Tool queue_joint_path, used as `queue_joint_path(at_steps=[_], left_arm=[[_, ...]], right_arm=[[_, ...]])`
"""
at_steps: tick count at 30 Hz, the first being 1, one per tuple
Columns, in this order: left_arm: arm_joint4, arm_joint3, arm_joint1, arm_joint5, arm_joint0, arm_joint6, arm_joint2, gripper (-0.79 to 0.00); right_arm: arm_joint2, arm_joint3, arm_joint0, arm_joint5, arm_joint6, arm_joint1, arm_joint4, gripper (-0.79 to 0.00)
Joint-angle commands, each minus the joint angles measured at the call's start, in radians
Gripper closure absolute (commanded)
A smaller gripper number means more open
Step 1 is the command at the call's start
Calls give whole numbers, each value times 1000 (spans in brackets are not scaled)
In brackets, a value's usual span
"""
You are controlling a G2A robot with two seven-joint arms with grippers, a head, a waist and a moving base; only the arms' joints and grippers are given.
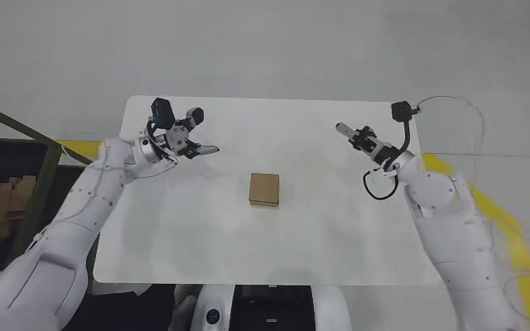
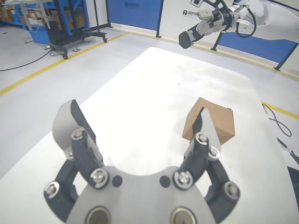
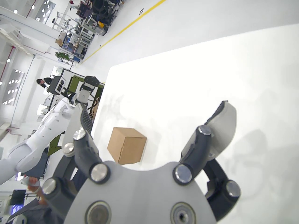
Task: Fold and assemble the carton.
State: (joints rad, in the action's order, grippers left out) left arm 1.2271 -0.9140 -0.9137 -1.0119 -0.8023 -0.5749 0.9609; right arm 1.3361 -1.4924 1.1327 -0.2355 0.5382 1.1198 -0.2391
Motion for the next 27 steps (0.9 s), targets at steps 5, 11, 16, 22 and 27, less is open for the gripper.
queue_joint_path(at_steps=[5,11,16,22,27], left_arm=[[-65,-10,19,12,-4,126,72,-785],[-116,-70,39,29,-20,236,142,-785],[-148,-125,49,36,-48,291,183,-785],[-149,-125,50,36,-49,291,183,-784],[-148,-125,49,36,-48,291,183,-784]], right_arm=[[54,-35,-9,32,-35,-9,-71,-785],[82,-119,-9,111,-18,-18,-163,-785],[102,-142,-2,130,-15,-21,-168,-785],[102,-143,-2,130,-15,-21,-168,-785],[102,-142,-2,129,-15,-21,-168,-785]])
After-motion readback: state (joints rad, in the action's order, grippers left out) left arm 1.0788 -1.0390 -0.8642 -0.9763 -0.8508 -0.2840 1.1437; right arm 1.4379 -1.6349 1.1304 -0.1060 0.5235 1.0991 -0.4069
